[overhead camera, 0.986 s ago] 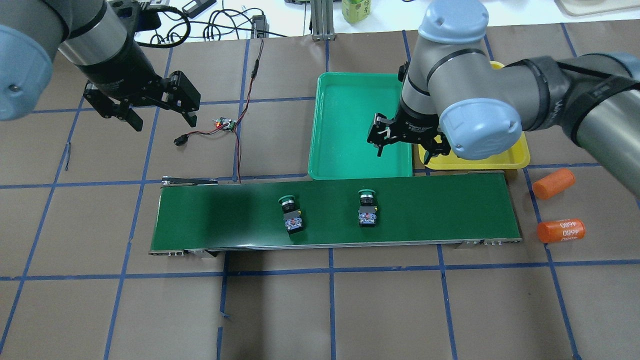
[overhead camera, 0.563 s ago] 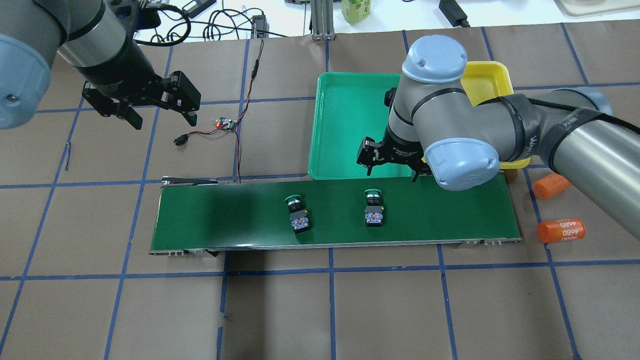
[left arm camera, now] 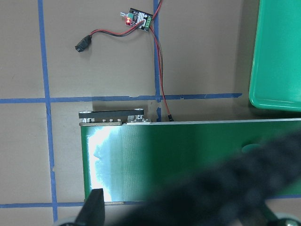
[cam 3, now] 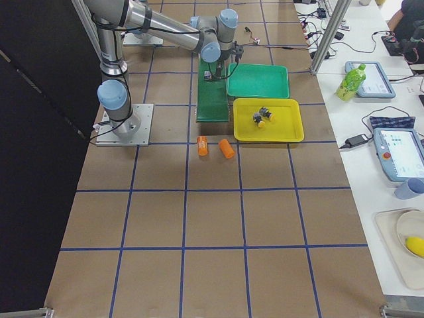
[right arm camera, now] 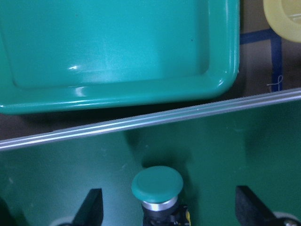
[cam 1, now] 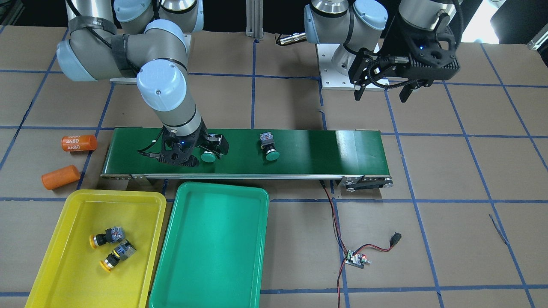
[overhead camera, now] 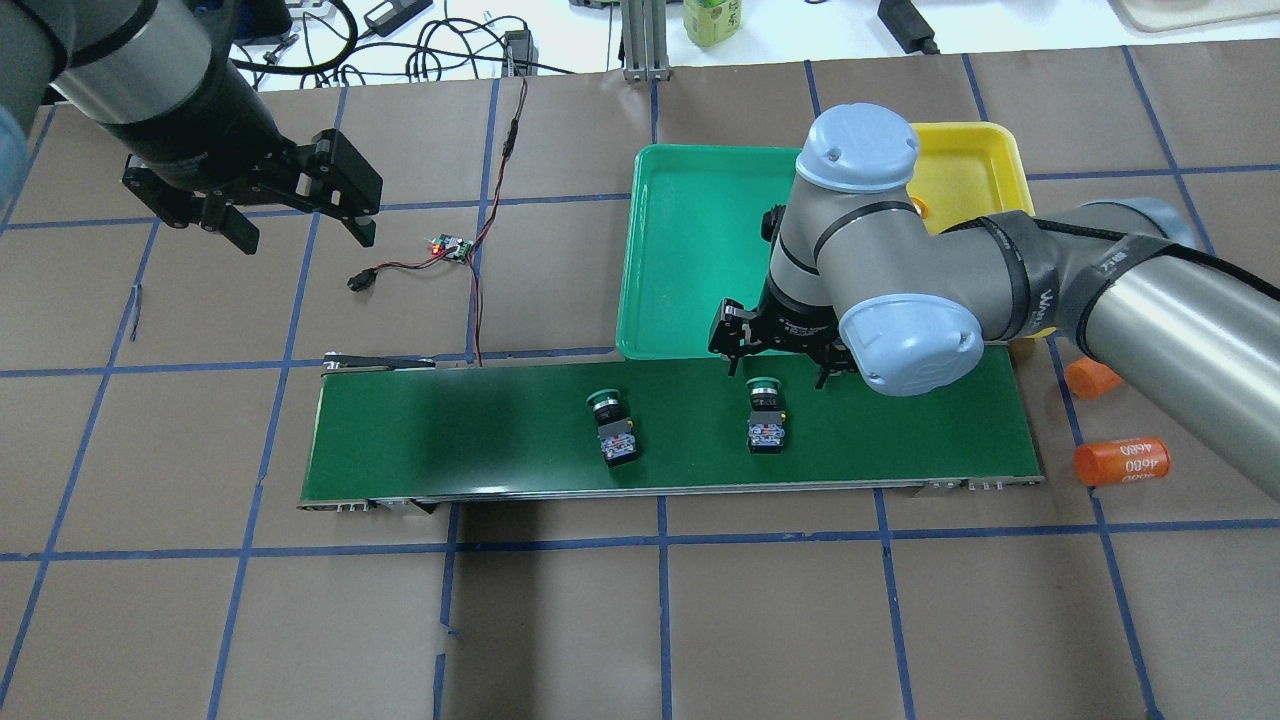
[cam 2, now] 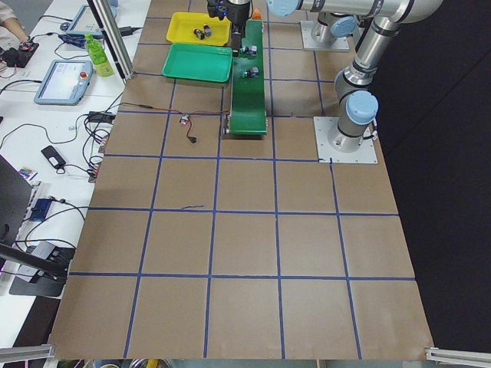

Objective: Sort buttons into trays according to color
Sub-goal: 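Lower the right gripper and grasp a green-capped button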

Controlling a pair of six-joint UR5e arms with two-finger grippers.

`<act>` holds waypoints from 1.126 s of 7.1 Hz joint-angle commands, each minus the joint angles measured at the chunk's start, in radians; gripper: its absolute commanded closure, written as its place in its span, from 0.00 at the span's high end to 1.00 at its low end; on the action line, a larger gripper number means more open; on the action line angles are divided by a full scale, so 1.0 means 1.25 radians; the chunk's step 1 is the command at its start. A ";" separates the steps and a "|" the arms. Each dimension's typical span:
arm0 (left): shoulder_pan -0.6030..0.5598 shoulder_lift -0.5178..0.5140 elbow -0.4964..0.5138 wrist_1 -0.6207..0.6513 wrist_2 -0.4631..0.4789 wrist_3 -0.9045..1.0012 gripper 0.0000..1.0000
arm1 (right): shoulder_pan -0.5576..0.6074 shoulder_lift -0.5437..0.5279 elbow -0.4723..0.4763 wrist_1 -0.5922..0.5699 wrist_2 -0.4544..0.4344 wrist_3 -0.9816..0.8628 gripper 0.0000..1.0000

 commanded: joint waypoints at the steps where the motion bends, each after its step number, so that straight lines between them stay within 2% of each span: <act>1: 0.005 -0.013 -0.014 -0.054 0.013 0.007 1.00 | -0.001 0.018 0.010 -0.001 0.001 -0.001 0.70; 2: 0.008 -0.021 -0.009 -0.053 0.015 0.008 1.00 | -0.002 0.022 0.016 0.000 -0.007 -0.003 0.30; 3: 0.004 -0.021 -0.004 -0.053 0.014 0.008 1.00 | -0.004 0.018 0.016 0.000 -0.010 -0.004 0.00; 5: -0.001 -0.015 -0.003 -0.052 0.011 0.008 1.00 | -0.013 0.008 0.006 0.009 -0.010 -0.001 0.00; 7: -0.006 -0.002 -0.010 -0.052 0.006 0.005 1.00 | -0.021 -0.011 -0.067 0.002 -0.015 0.001 0.00; 8: -0.006 0.001 -0.009 -0.052 0.006 0.007 1.00 | -0.049 0.048 -0.121 -0.060 -0.010 -0.002 0.00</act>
